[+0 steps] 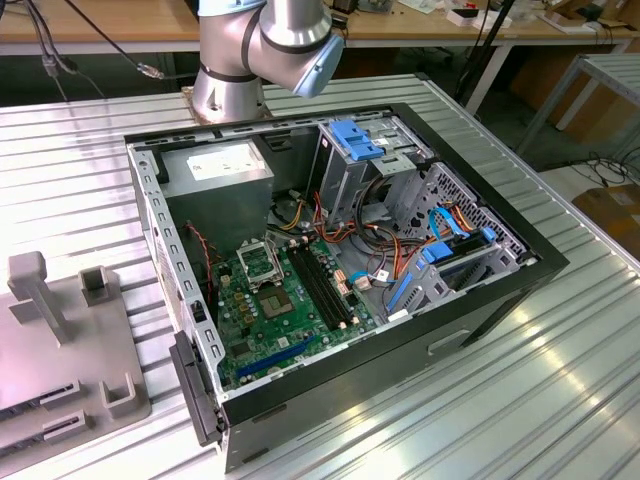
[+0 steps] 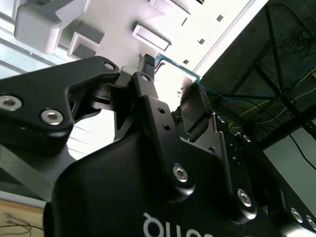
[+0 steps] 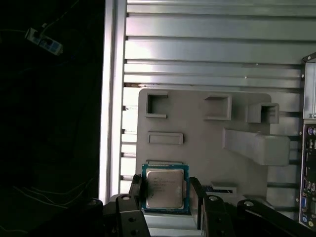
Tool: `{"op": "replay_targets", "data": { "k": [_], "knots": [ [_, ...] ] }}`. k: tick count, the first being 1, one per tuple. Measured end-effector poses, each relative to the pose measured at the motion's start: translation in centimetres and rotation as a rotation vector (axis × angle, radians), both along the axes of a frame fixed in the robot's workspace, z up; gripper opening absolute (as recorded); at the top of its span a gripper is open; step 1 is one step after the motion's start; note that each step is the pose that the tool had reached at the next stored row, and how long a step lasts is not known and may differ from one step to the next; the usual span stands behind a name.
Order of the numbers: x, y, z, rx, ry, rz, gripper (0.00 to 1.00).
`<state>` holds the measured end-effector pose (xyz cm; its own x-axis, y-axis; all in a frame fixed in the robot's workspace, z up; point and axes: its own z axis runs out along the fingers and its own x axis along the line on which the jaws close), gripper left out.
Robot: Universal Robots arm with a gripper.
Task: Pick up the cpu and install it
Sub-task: 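Pick up the cpu and move it towards the insertion slot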
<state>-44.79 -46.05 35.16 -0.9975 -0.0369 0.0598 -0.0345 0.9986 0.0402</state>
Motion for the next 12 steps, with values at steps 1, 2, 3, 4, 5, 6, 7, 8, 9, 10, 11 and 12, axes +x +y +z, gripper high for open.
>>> {"op": "replay_targets", "data": {
  "k": [1,2,3,4,5,6,7,8,9,10,11,12],
  "knots": [
    [0.0,0.0,0.08,0.0,0.0,0.0,0.47],
    [0.0,0.0,0.15,0.0,0.0,0.0,0.47],
    [0.0,0.0,0.21,0.0,0.0,0.0,0.47],
    [0.0,0.0,0.28,0.0,0.0,0.0,0.47],
    [0.0,0.0,0.33,0.0,0.0,0.0,0.47],
    [0.0,0.0,0.4,0.0,-0.0001,0.0,0.47],
    [0.0,0.0,0.46,0.0,0.0,0.0,0.47],
    [0.0,0.0,0.52,0.0,0.0,0.0,0.47],
    [0.0,0.0,0.58,0.0,0.0,0.0,0.47],
    [0.0,0.0,0.65,0.0,0.0,0.0,0.47],
    [0.0,0.0,0.71,0.0,0.0,0.0,0.47],
    [0.0,0.0,0.79,-0.0001,0.0,0.0,0.47]
  ]
}}
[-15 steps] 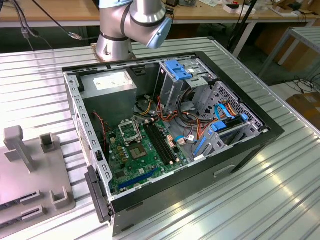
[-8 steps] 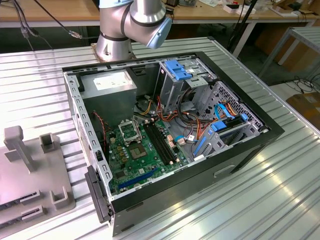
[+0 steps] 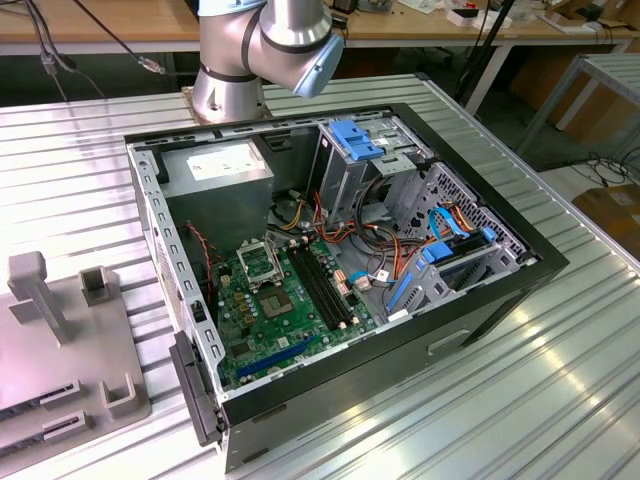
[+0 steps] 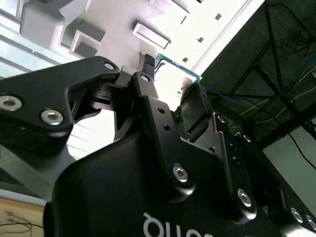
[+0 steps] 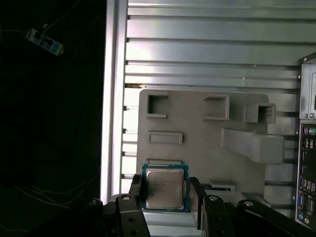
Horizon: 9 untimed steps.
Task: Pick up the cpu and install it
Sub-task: 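Pick up the cpu and move it towards the insertion slot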
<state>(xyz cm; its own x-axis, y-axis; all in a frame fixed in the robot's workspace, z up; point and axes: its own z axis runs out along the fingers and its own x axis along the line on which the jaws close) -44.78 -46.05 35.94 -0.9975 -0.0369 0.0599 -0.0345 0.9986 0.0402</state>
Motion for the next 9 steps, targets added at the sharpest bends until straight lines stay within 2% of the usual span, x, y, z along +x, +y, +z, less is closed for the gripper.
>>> {"op": "replay_targets", "data": {
  "k": [9],
  "knots": [
    [0.13,-0.01,0.14,-0.0001,0.0,0.0,0.47]
  ]
}}
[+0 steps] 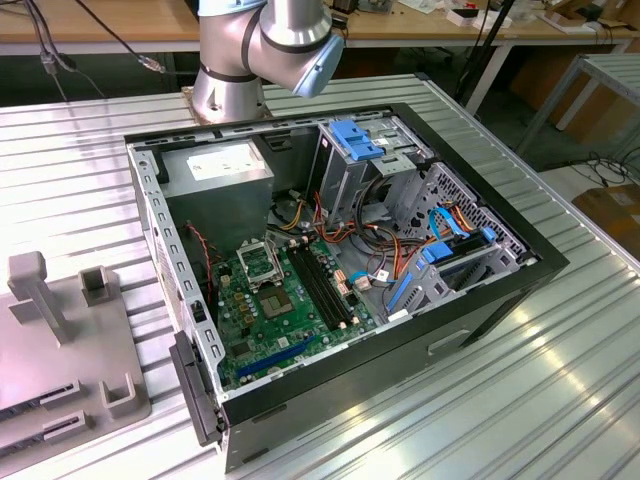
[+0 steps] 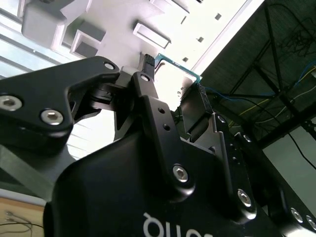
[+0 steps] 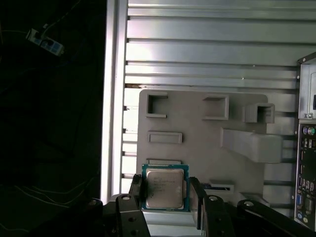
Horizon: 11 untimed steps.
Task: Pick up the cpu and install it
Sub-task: 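Pick up the cpu and move it towards the insertion slot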
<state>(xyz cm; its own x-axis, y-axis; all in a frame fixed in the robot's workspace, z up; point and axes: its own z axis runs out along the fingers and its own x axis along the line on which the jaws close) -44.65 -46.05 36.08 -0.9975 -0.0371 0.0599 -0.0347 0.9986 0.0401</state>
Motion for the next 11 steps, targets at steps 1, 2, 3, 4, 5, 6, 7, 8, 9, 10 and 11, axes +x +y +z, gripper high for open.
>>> {"op": "replay_targets", "data": {
  "k": [1,2,3,4,5,6,7,8,9,10,11],
  "knots": [
    [0.04,0.0,-0.01,0.0001,-0.0001,0.0,0.47],
    [0.12,0.0,-0.01,0.0001,-0.0001,0.0,0.47],
    [0.2,0.0,-0.01,0.0001,-0.0001,0.0,0.47],
    [0.29,0.0,-0.01,0.0002,-0.0001,0.0,0.47],
    [0.35,0.0,-0.01,0.0002,-0.0001,0.0,0.47],
    [0.44,0.0,-0.01,0.0001,-0.0001,0.0,0.47],
    [0.53,0.0,-0.01,0.0001,-0.0001,0.0,0.47],
    [0.63,0.0,-0.01,0.0001,-0.0001,0.0,0.47],
    [0.72,0.0,-0.01,0.0002,-0.0001,0.0,0.47],
    [0.82,0.01,-0.01,0.0002,-0.0002,0.0,0.47],
    [0.93,0.0,-0.01,0.0001,-0.0001,0.0,0.47]
  ]
}}
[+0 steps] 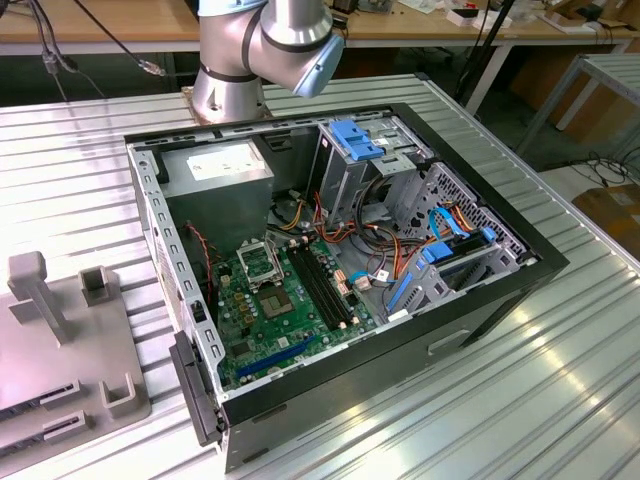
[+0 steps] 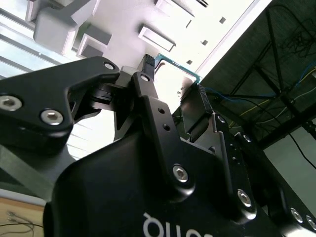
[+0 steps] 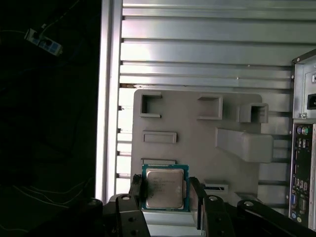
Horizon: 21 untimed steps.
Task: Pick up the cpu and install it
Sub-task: 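Pick up the cpu and move it towards the insertion slot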
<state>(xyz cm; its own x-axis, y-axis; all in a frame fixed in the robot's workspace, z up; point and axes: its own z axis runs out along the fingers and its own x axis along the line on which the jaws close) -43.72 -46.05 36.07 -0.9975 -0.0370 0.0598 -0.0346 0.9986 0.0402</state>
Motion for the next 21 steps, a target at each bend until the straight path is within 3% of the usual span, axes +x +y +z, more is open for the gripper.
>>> {"op": "replay_targets", "data": {
  "k": [5,10,21],
  "knots": [
    [0.87,0.0,0.0,0.0001,-0.0001,0.0,0.47],
    [1.01,0.0,0.13,-0.0001,0.0001,0.0,0.47],
    [1.03,0.0,1.67,0.0,0.0,0.0,0.47]
  ]
}}
